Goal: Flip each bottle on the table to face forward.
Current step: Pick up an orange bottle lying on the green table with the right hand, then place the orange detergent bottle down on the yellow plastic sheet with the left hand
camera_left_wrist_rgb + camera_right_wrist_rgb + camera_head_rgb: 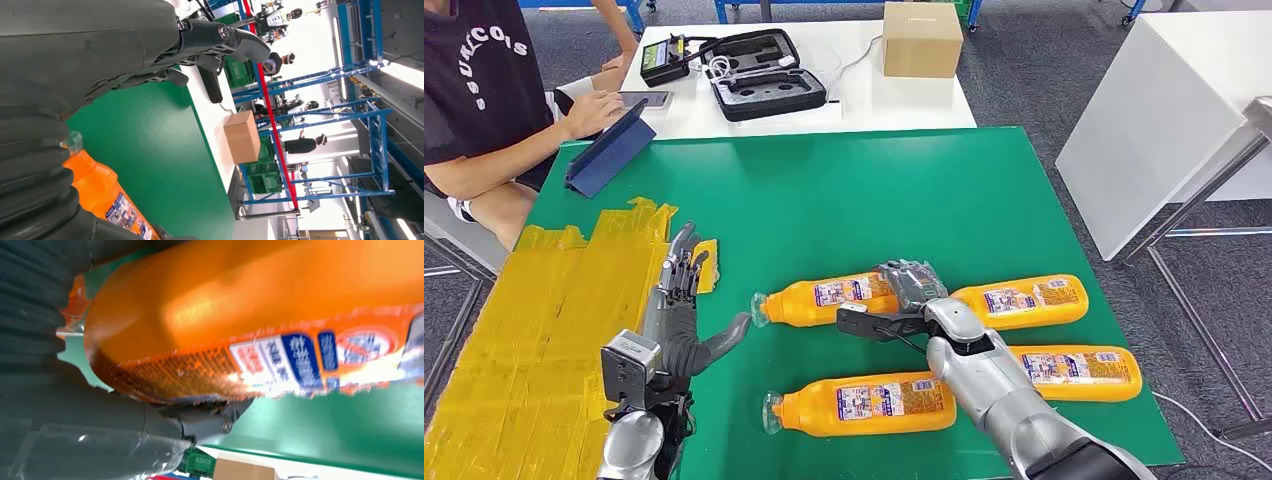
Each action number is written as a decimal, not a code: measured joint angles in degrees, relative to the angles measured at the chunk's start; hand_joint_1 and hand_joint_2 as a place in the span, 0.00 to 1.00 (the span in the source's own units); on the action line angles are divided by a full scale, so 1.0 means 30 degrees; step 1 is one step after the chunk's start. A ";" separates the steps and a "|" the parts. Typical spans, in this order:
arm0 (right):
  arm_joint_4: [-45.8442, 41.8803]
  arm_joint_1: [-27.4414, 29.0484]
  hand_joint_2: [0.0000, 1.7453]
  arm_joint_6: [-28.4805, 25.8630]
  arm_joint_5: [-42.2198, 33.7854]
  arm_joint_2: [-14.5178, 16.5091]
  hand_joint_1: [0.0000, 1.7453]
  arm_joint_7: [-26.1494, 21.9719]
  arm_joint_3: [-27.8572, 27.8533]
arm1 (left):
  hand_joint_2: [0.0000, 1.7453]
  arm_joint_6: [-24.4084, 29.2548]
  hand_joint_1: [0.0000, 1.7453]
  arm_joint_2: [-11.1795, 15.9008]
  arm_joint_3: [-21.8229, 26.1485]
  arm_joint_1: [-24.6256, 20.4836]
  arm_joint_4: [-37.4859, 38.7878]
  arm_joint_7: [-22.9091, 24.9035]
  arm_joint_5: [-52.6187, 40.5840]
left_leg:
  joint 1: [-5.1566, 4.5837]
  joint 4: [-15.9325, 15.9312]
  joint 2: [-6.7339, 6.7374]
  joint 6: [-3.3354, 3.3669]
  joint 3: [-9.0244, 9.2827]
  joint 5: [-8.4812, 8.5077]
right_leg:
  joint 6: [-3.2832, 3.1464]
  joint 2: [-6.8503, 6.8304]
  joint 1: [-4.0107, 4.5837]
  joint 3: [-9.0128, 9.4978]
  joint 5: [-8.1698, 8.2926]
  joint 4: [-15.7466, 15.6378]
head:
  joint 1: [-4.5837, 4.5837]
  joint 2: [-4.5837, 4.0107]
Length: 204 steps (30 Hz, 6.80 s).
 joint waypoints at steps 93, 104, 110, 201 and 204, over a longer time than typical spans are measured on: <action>-0.7598 0.5532 1.00 0.1706 -1.1294 0.5184 1.00 -0.5692 -0.0024 | 1.00 -0.1019 1.00 0.0355 -0.1143 -0.2643 0.1226 0.0641 0.3789 | 0.0004 -0.0005 -0.0007 -0.0002 -0.0075 0.0002 | -0.0001 -0.0004 0.0000 -0.0080 -0.0003 0.0007 | 0.0002 0.0000; -0.9433 0.6458 1.00 0.0897 -1.1183 0.4596 1.00 -0.6011 -0.0014 | 1.00 0.0013 1.00 0.0044 -0.1690 -0.2415 0.0770 0.0298 0.4007 | 0.0002 -0.0004 -0.0001 -0.0001 -0.0075 0.0002 | -0.0002 -0.0003 0.0000 -0.0081 -0.0002 0.0005 | 0.0002 0.0000; -1.0918 0.6975 1.00 -0.0336 -1.0582 0.4361 1.00 -0.6246 -0.0068 | 1.00 -0.0301 1.00 0.0077 -0.1763 -0.2472 0.0271 0.0453 0.4543 | 0.0005 -0.0005 -0.0002 -0.0002 -0.0078 0.0001 | -0.0002 -0.0003 0.0002 -0.0080 -0.0003 0.0006 | 0.0004 0.0000; -1.7008 1.0113 1.00 0.3211 -1.0732 0.1346 0.00 -0.7944 -0.1974 | 1.00 0.4507 0.00 0.3779 0.2954 -0.4780 0.8755 0.0528 -1.2414 | 0.0017 -0.0007 -0.0020 -0.0021 -0.0047 0.0014 | -0.0004 -0.0013 0.0011 -0.0053 -0.0004 0.0007 | 0.0007 0.0000; -1.7054 1.0600 1.00 0.4140 -1.1410 0.0799 0.00 -0.8758 -0.1918 | 1.00 0.3916 0.00 0.3570 0.2732 -0.4021 0.6872 0.0271 -1.1206 | 0.0017 -0.0007 -0.0016 -0.0022 -0.0053 0.0011 | -0.0004 -0.0011 0.0011 -0.0056 -0.0004 0.0006 | 0.0007 0.0000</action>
